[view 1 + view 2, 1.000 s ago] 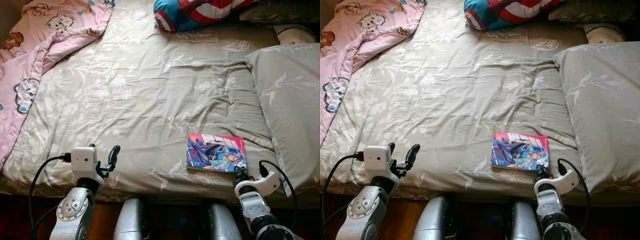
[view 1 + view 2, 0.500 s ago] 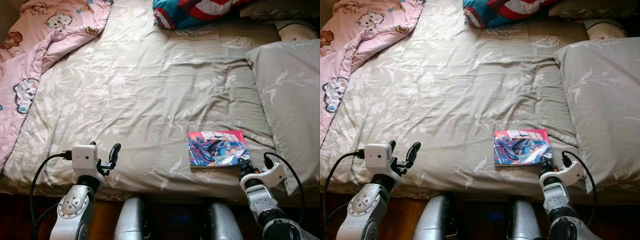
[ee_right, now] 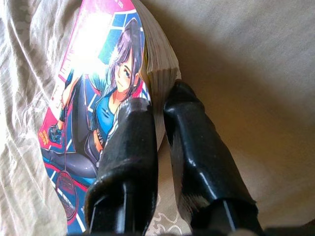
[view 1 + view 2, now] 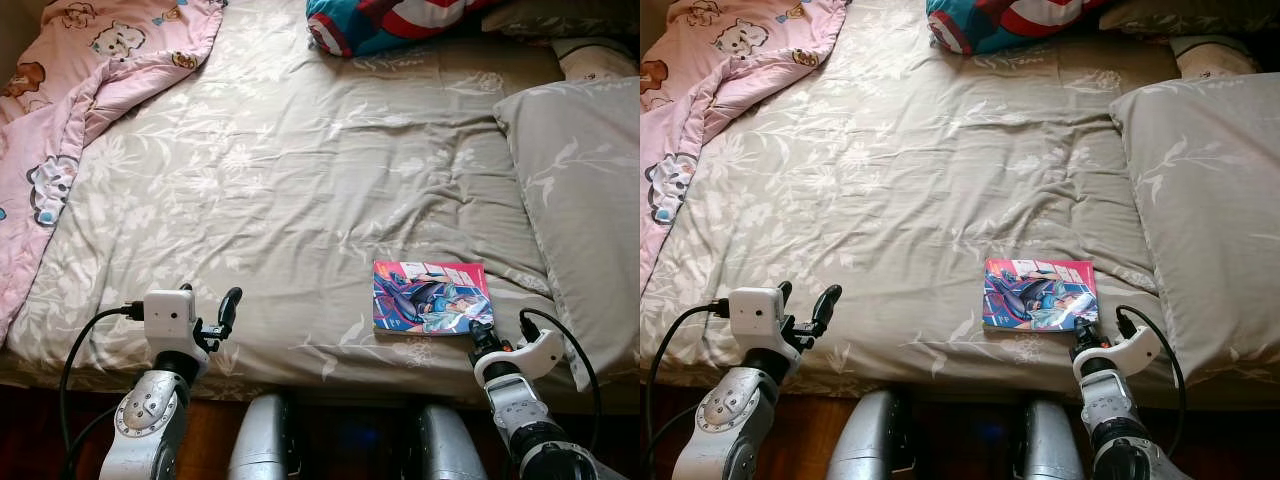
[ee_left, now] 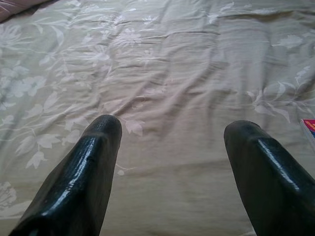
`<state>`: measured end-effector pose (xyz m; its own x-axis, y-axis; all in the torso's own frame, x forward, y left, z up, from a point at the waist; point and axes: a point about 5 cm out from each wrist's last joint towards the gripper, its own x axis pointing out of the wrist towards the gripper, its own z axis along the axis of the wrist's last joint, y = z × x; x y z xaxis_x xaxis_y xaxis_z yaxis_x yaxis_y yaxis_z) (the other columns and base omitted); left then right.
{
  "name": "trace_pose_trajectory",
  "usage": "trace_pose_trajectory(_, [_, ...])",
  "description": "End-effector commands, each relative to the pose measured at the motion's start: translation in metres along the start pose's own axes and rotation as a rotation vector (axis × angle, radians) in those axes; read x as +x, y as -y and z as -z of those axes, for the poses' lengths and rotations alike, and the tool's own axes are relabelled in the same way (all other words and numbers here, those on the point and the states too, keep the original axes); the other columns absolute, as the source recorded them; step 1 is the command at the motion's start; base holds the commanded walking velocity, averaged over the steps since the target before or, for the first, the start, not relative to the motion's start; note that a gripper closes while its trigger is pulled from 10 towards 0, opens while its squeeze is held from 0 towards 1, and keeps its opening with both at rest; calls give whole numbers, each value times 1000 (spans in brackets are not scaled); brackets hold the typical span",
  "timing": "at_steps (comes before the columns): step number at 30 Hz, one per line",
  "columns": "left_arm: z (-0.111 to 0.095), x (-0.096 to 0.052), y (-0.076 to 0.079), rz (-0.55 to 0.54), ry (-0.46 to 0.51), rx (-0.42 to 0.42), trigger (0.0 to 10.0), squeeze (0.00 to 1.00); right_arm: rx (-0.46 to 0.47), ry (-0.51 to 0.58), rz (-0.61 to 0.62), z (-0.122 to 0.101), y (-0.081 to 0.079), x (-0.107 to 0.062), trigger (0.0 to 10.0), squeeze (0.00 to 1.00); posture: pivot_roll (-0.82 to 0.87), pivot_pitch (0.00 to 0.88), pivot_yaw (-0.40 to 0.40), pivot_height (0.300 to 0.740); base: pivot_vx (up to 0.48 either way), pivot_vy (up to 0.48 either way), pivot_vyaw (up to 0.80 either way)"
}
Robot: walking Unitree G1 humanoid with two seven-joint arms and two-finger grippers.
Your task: Clean up the room
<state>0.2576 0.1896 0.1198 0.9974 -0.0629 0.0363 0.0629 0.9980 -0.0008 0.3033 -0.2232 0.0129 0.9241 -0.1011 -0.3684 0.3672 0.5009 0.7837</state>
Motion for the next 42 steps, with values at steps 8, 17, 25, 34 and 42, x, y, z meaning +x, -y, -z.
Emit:
trace_pose_trajectory(8, [9, -4, -5, -13, -43, 13, 10000, 0, -16, 13, 74, -2, 16, -6, 10000, 447, 107, 292, 101, 636, 0, 0, 0])
trace_pose_trajectory(17, [9, -4, -5, -11, -46, 13, 10000, 0, -8, 47, 90, -12, 18, -6, 10000, 1000, 105, 291, 103, 636, 0, 0, 0])
trace_pose_trajectory(25, [10, -3, -6, -10, -47, 15, 10000, 0, -12, 52, 93, -11, 17, -6, 10000, 1000, 105, 290, 106, 636, 0, 0, 0])
trace_pose_trajectory(34, [12, 1, -4, -10, -44, 9, 10000, 0, -147, 93, 94, -17, 19, -7, 10000, 0, 84, 272, 98, 636, 0, 0, 0])
trace_pose_trajectory(42, [12, 12, 0, -16, -23, -10, 10000, 0, -244, 177, 117, -26, 18, -9, 10000, 0, 58, 238, 77, 636, 0, 0, 0])
